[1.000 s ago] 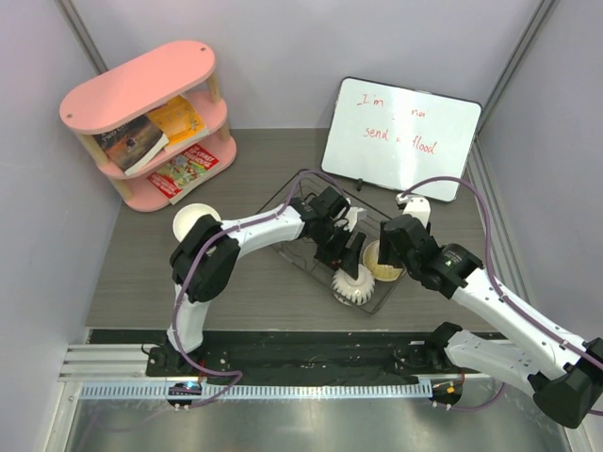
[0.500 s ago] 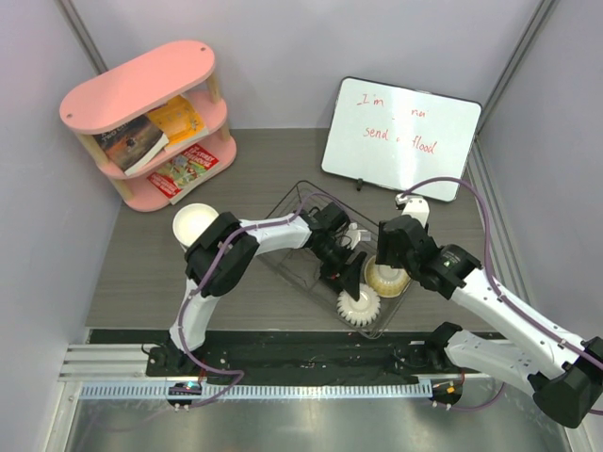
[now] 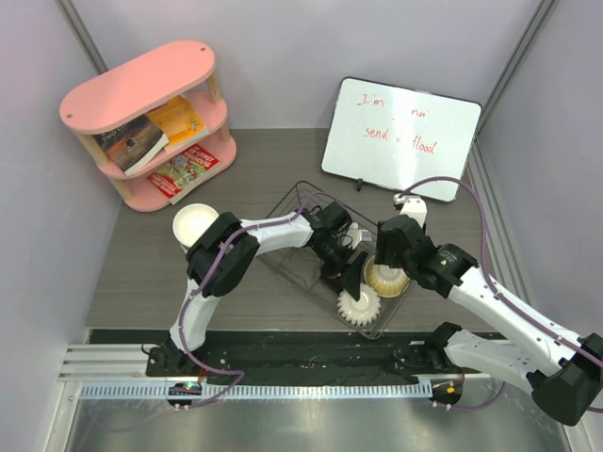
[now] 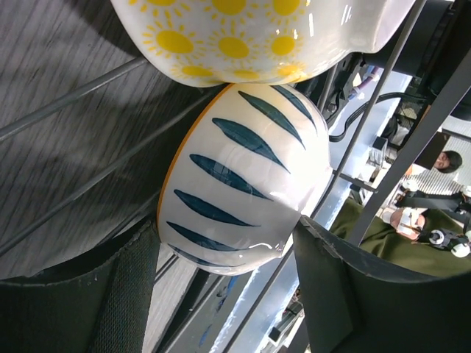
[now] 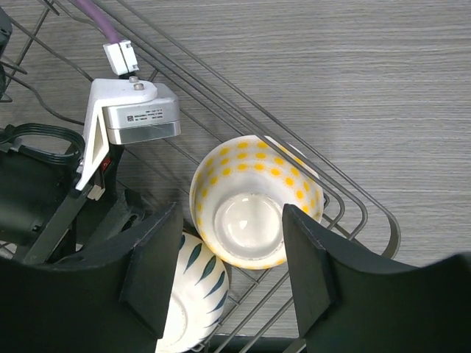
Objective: Unload the bowls from the dish rack
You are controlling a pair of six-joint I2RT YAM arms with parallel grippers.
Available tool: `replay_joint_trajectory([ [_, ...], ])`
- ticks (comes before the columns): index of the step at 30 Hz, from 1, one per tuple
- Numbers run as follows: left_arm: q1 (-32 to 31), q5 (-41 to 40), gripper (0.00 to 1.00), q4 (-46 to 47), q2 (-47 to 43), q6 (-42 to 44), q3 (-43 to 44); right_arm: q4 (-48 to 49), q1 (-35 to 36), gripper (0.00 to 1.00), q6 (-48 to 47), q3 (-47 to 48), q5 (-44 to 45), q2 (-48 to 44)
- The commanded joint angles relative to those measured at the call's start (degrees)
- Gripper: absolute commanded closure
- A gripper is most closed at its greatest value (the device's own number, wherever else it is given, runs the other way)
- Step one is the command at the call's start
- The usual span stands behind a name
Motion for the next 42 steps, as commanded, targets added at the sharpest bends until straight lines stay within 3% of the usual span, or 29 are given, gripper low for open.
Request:
replay_joint_trajectory([
  [1,0.8,-8.6,0.75,-4.2,1.2,-2.8,3.3,2.0,-0.1,0.39,0.6,-1.3,1.1,0.2],
  [3,1.4,-8.5,0.88,-4.4,0.9,-3.8,5.5,2.1,-0.1,0.40,0.7,-1.5,2.1,1.0],
  [7,2.6,-9.3,1.00,-6.0,-0.3,-4.3,8.7,2.1,-0.1,0.41,0.9,-1.7,3.9,2.0],
  [17,4.0,-12.6,1.00,-8.0,-6.1,-5.1,12.2,5.5,-0.5,0.52,-0.3,0.4,9.0,9.8],
  [20,4.6,-13.4,1.00,-8.3,-7.3,-5.3,12.4,8.0,-1.6,0.65,-1.9,1.2,9.0,12.3],
  [21,4.8,-14.1,1.00,-8.3,-8.3,-5.3,12.4,8.6,-2.1,0.74,-2.2,1.6,8.9,12.9],
  [42,7.6,-20.4,1.00,-7.2,-18.0,-5.9,10.4,17.5,-12.8,0.79,-10.6,10.2,2.0,28.0],
])
